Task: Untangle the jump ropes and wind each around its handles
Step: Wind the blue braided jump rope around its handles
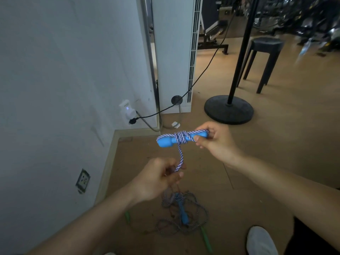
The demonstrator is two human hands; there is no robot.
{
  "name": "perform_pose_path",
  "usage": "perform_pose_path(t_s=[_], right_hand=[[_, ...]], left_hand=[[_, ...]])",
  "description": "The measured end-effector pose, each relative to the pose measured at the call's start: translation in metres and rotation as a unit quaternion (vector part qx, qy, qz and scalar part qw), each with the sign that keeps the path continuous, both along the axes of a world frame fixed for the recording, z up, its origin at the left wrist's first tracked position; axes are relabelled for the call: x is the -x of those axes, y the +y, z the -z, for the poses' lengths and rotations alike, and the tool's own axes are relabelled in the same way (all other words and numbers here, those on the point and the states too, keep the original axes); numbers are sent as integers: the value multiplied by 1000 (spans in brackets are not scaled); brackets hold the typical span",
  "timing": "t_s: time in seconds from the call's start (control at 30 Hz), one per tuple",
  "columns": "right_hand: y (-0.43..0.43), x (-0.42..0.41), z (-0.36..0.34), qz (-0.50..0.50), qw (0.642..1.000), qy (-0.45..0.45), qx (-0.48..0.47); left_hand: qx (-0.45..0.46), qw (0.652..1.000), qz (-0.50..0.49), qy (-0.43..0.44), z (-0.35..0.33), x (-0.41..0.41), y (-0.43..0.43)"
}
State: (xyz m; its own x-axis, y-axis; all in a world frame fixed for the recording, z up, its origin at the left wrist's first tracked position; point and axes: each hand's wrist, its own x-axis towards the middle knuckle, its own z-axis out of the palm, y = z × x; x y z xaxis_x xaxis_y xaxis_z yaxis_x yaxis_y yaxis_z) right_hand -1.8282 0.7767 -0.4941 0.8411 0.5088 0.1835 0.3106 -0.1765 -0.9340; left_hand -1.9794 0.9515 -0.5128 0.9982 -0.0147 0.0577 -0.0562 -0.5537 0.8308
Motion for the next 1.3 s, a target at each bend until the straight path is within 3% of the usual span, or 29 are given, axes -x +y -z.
perform_pose_path(t_s=[0.07,0.17,0.4,0.53,0.67,0.73,0.93,1.13,1.3], right_hand=[[1,-4,1,-7,995,-75,65],[-3,-9,-5,-79,983,-91,138],[-20,-21,-22,-302,922,138,200],[-20,-23,-23,-290,916,250,121],[-15,-17,-14,-250,920,299,30],[-12,-15,-11,-218,925,312,-9],[-6,-2,-8,-179,935,302,-48],[0,15,-8,-174,949,252,-76],[5,24,-11,-178,959,198,-96]], left_hand=[[-23,1000,-10,-11,-8,-2,5],[-40,998,-37,-24,-18,-8,20],[4,998,-55,-13,-23,-23,41],[19,993,-118,-25,-21,-28,49],[44,979,-175,-91,-37,-27,43],[58,981,-168,-78,-44,-23,40],[126,982,-135,-49,-55,-10,43],[0,1000,-19,-19,-53,-5,42],[5,1000,10,-14,-50,-5,36]])
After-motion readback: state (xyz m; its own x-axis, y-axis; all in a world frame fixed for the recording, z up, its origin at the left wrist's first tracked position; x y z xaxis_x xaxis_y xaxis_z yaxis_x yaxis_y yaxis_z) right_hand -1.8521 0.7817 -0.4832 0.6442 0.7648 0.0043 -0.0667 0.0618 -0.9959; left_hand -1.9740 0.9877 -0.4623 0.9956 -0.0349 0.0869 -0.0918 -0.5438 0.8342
